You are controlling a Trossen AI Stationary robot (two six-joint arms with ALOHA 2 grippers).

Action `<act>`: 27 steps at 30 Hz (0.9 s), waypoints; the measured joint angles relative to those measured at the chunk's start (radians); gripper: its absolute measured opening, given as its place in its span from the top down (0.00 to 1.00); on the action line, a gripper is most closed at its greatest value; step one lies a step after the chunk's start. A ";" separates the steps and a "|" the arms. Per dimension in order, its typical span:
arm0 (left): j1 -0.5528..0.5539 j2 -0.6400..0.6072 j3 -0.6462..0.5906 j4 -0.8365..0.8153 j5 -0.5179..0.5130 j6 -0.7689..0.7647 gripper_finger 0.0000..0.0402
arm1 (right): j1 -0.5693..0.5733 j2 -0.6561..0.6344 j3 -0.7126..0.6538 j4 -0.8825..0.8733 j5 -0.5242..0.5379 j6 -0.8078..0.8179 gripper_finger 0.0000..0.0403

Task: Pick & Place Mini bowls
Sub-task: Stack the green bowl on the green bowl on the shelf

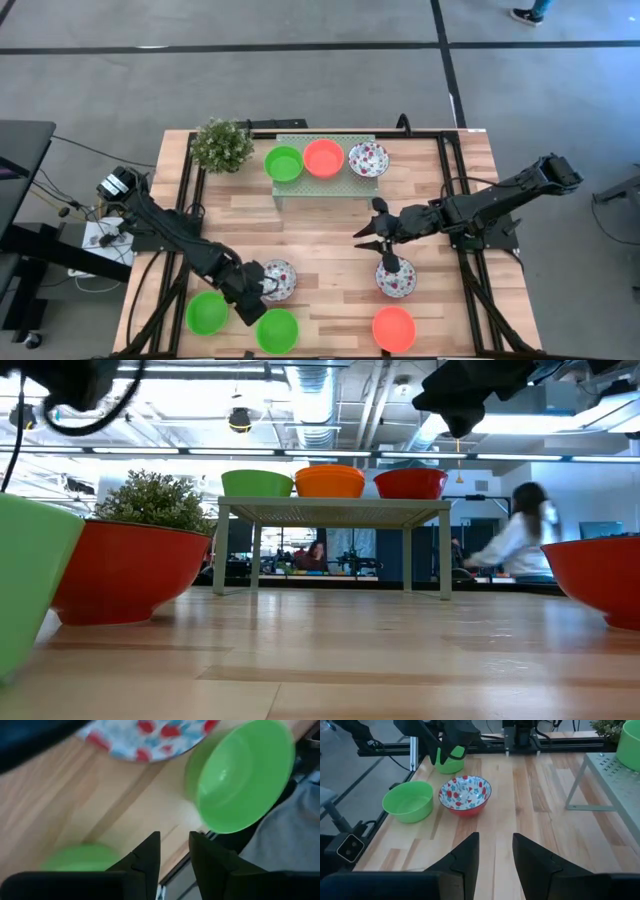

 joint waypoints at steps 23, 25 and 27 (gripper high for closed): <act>-0.180 0.000 -0.050 -0.106 -0.039 -0.620 0.78 | -0.199 0.000 0.078 0.016 0.000 -0.379 0.72; -0.179 0.001 -0.073 -0.103 -0.045 -0.652 0.78 | -0.216 0.000 0.078 0.016 0.000 -0.422 0.72; -0.178 0.001 -0.092 -0.093 -0.046 -0.682 0.78 | -0.228 0.000 0.078 0.016 0.000 -0.439 0.72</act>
